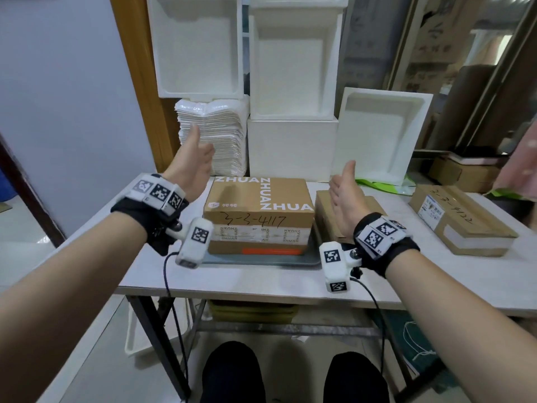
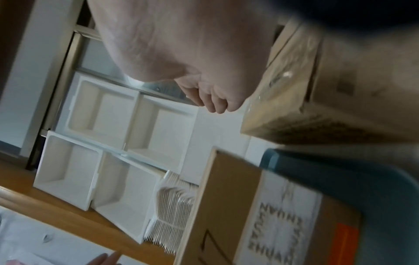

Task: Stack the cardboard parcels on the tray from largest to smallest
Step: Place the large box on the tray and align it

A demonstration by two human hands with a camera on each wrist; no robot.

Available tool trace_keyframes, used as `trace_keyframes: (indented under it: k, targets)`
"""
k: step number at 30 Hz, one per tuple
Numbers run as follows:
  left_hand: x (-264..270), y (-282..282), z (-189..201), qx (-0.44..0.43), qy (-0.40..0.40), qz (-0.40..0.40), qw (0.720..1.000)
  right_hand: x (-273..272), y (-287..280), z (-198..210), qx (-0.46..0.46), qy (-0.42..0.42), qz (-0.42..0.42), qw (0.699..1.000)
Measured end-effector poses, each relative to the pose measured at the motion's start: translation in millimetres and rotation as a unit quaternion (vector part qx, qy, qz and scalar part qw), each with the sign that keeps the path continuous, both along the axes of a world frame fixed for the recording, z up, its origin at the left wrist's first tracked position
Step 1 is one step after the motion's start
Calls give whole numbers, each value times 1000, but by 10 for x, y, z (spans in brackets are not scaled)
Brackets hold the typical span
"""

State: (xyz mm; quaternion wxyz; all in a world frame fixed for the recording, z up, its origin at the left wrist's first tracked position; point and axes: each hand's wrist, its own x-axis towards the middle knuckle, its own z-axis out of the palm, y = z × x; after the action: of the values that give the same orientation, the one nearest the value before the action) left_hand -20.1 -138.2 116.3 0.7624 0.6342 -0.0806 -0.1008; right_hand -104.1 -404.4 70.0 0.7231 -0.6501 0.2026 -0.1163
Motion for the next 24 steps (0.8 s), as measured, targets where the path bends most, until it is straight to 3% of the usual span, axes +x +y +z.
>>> trace_keyframes:
  k: [5, 12, 24]
  targets:
    - [-244, -660, 187, -16, -26, -79, 996, -188, -343, 47, -9, 10, -23, 1000]
    - [-505, -1608, 18, -25, 11, -176, 984, -474, -837, 3, -20, 9, -64, 998]
    - [-813, -2939, -275, 18, 58, -249, 966, -835, -1779, -82, -11, 12, -112, 994]
